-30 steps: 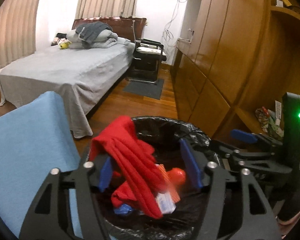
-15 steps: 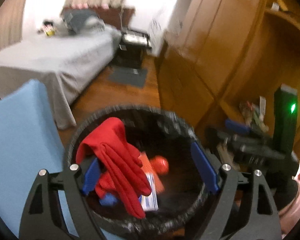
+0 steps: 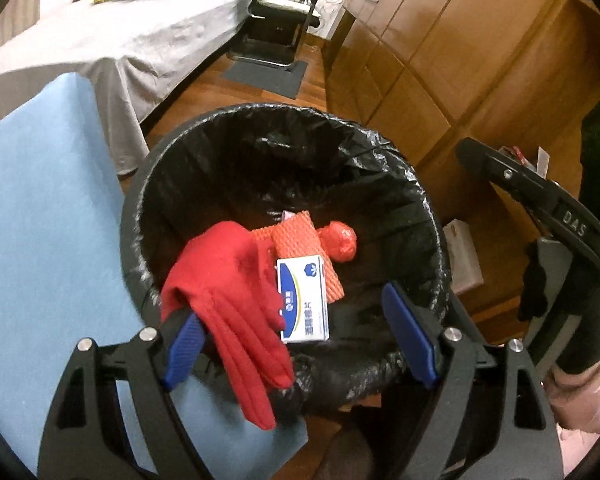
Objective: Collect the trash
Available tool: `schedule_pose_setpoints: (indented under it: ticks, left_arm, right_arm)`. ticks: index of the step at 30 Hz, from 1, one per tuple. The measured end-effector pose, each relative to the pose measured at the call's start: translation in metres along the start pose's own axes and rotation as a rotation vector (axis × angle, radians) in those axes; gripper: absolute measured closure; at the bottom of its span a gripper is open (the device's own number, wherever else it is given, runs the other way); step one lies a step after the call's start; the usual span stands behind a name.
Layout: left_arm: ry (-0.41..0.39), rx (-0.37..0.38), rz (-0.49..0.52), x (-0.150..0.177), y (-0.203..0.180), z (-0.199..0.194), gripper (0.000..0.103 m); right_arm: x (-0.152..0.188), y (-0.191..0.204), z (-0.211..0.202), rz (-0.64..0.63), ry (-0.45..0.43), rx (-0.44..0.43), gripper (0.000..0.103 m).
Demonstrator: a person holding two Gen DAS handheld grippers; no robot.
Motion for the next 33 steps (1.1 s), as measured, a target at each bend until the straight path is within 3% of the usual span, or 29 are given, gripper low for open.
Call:
schedule_pose_setpoints:
  ticks: [6, 12, 20, 33]
  left_arm:
    - [0.037, 0.021, -0.024, 0.009, 0.008, -0.013, 0.022]
    - [-0.076, -0.08, 0.045, -0.007, 0.013, -0.039, 0.021]
    - [-0.246, -0.138, 0.003, -0.037, 0.012, -0.08, 0.021]
    - [-0.307, -0.159, -0.023, -0.047, 0.009, -0.099, 0.022]
  right_arm:
    - [-0.002, 0.01, -0.001, -0.017, 0.001, -0.01, 0.006]
    - [-0.006, 0.023, -0.004, -0.029, -0.015, -0.022, 0.006]
    - [-0.018, 0.046, -0.019, -0.059, -0.049, -0.061, 0.006]
    - [-0.024, 0.059, -0.03, -0.074, -0.066, -0.079, 0.006]
Point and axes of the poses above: each gripper's, at about its wrist camera, not at the fingertips, and z roughly the way its jaws point, y to its left, x to its underside, the point moved 9 cm from there along z, roughly the way its jaws point, and after that the axes turned 5 degrees about -y, right-handed, at the moved point
